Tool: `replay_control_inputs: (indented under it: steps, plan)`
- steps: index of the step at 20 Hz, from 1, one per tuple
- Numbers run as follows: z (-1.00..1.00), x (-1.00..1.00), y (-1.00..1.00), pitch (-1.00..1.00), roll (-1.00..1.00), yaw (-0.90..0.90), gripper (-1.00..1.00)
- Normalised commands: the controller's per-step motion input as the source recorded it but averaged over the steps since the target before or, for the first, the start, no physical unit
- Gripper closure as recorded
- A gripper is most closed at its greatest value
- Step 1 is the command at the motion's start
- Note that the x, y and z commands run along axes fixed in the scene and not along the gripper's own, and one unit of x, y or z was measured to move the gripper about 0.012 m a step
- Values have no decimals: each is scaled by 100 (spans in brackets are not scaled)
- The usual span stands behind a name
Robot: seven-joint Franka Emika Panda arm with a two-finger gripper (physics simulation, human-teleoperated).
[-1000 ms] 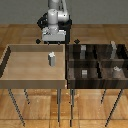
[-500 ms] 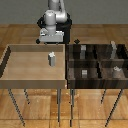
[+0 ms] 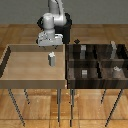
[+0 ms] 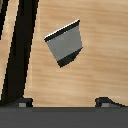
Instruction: Place the milk carton into the appropriate compartment.
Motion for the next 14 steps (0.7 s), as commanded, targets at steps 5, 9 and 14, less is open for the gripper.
replay_control_inputs:
  steps: [5,9,14]
  plan:
    - [0,0,0,0,0,67,-100]
    - [0,0,-25,0,0,51,-100]
    - [0,0,-40,0,0,0,-100]
